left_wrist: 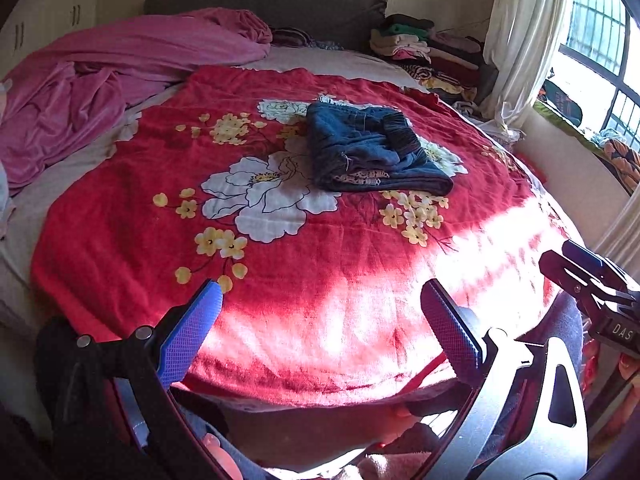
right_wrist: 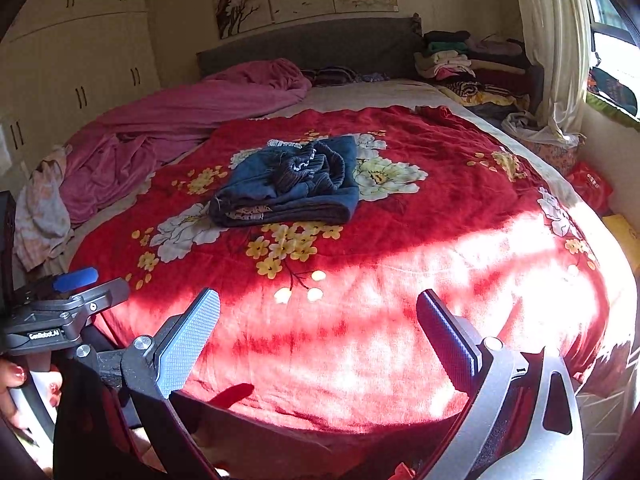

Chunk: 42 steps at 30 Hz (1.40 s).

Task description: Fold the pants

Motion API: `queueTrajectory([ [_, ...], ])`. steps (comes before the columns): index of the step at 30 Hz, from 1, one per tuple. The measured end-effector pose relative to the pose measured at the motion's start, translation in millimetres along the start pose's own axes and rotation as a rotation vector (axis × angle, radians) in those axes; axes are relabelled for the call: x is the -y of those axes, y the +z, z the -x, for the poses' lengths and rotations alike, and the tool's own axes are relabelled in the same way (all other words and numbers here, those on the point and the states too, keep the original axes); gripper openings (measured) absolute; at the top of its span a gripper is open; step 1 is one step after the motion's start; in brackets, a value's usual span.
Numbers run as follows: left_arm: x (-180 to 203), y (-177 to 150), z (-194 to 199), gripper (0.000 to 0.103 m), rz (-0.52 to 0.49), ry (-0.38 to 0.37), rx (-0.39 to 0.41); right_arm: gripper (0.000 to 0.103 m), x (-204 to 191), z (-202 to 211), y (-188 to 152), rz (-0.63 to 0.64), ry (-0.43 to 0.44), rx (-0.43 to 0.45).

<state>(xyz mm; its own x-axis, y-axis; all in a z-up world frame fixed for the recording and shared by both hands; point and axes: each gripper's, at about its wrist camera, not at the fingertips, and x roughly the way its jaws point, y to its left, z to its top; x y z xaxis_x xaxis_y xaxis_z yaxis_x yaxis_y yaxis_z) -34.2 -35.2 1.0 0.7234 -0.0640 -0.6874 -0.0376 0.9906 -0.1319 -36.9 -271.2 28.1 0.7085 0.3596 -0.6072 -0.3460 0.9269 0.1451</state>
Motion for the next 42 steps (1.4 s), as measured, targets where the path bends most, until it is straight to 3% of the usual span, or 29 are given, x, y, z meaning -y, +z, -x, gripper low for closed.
queueTrajectory([
  [42, -1.0, -1.1, -0.7, 0.093, 0.003, 0.020, -0.031, 0.098, -2.2, 4.4, 0.6, -0.001, -0.011, -0.004],
])
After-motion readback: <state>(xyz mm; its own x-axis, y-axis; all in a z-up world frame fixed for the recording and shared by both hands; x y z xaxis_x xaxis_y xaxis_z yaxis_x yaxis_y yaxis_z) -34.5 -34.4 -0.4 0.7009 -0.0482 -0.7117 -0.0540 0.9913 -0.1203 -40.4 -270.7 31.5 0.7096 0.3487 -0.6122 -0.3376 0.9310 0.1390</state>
